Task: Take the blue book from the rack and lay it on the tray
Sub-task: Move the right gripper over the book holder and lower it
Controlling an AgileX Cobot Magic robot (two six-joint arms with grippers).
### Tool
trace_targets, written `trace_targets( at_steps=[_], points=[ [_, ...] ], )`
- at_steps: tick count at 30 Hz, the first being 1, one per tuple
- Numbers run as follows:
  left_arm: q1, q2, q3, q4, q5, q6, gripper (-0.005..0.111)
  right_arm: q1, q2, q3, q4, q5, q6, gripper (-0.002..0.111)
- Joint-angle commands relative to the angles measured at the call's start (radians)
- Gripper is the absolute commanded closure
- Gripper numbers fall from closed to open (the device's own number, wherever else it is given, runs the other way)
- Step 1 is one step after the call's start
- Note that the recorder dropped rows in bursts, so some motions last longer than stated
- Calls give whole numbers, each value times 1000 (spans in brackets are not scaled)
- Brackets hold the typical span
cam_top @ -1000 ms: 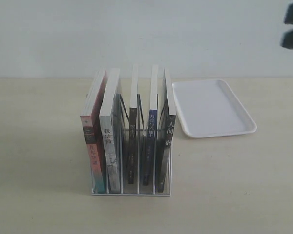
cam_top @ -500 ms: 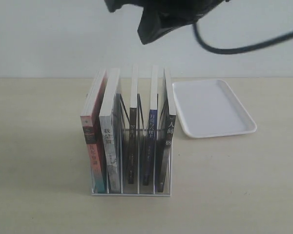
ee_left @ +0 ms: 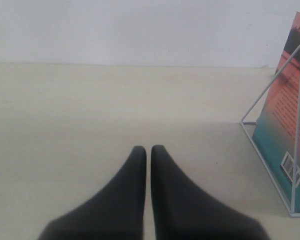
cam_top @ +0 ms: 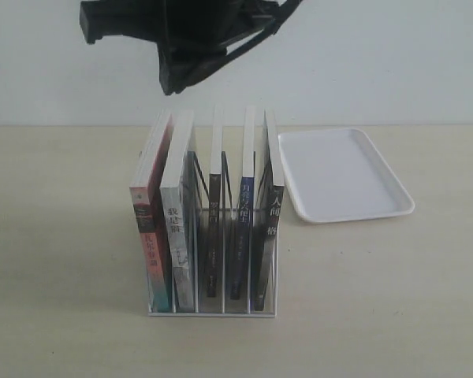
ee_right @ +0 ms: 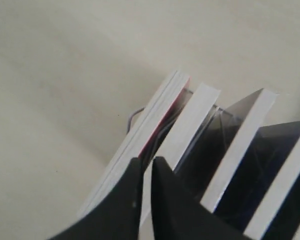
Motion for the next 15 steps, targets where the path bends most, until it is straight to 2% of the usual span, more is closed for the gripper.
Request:
trace_targets(
  at_steps=[1,3,11,15],
  points=[
    [2,-3,-1,-4,-4,0,103,1,26,-9,70,3,19,78],
    [2,-3,-1,-4,-4,0,103,1,29,-9,77,3,33,70],
    [2,-3,-1,-4,-4,0,103,1,29,-9,75,3,107,71],
    [2,-3,-1,-4,-4,0,103,1,29,-9,16,3,161,71]
  ],
)
